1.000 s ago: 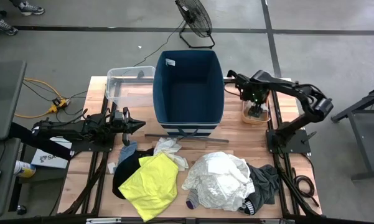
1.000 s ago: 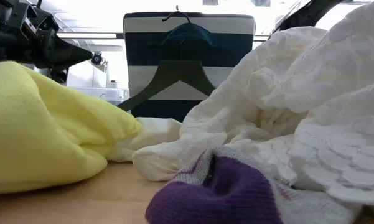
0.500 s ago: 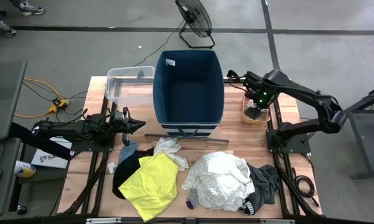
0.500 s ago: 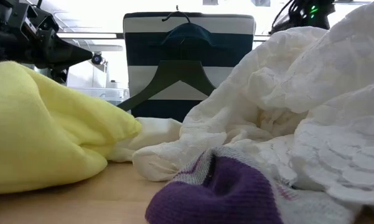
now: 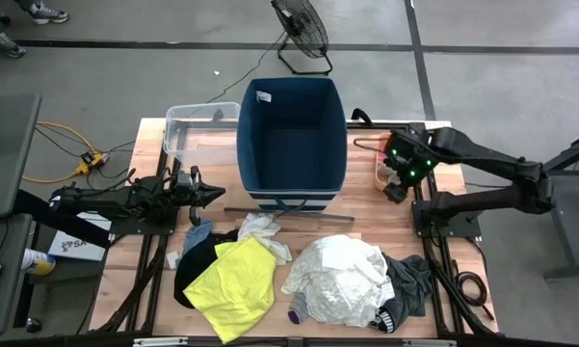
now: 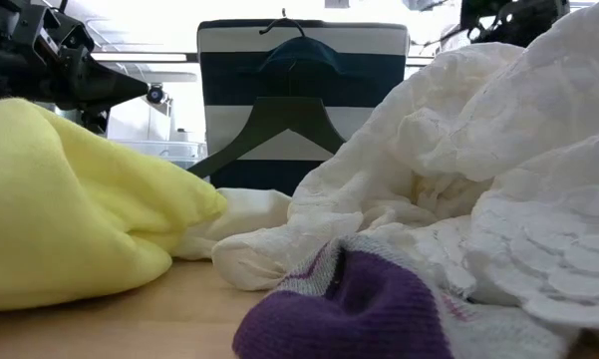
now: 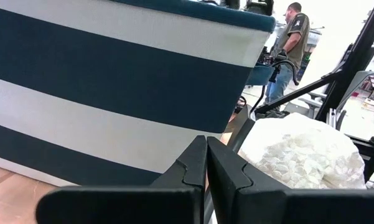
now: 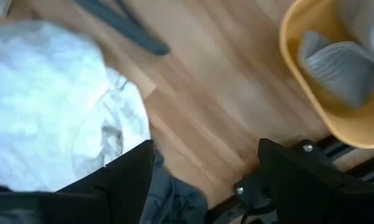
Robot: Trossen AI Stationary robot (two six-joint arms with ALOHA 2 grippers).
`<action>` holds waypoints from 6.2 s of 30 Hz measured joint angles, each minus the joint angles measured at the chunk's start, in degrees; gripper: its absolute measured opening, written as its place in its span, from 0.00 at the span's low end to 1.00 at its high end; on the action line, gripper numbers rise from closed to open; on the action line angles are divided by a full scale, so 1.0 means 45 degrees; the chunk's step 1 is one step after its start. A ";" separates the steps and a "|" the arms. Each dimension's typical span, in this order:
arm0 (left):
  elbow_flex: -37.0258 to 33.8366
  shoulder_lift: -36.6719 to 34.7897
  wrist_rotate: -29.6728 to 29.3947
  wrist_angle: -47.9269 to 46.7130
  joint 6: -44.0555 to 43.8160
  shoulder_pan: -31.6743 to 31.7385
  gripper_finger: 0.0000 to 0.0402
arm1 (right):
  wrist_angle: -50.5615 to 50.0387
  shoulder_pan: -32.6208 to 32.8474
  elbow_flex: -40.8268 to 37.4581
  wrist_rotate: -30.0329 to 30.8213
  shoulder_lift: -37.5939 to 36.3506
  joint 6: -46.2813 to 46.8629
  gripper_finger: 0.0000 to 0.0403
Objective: Pick & Place Cloths
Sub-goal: Put the white dress into the blue laundry organizer
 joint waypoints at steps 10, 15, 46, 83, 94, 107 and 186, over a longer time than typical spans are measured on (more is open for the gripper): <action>0.0000 -0.0003 0.0000 -0.0005 0.0000 -0.0001 0.03 | 0.1961 0.4513 -0.0014 0.0509 -0.0323 0.2255 0.69; 0.0000 0.0001 0.0000 0.0000 0.0004 -0.0001 0.03 | 0.3469 0.6601 -0.0015 0.1241 -0.0319 0.2481 0.69; 0.0000 -0.0002 0.0000 0.0000 0.0000 0.0000 0.03 | 0.8224 1.3029 -0.0015 0.4739 0.4345 0.2287 0.69; 0.0000 0.0000 0.0000 0.0000 0.0002 -0.0004 0.03 | 1.1891 1.2849 0.0039 0.3367 0.9310 0.1364 0.87; 0.0000 0.0002 0.0000 0.0005 0.0000 0.0000 0.03 | 1.0867 1.2825 0.0109 0.4449 1.0142 0.0222 0.81; 0.0000 0.0002 0.0000 0.0004 0.0000 -0.0001 0.03 | 1.0645 1.2794 0.0012 0.4268 0.9862 0.0568 0.36; 0.0000 0.0002 0.0000 0.0000 0.0003 -0.0002 0.03 | 1.8268 0.6936 -0.0019 0.2739 -0.3293 -0.4741 0.09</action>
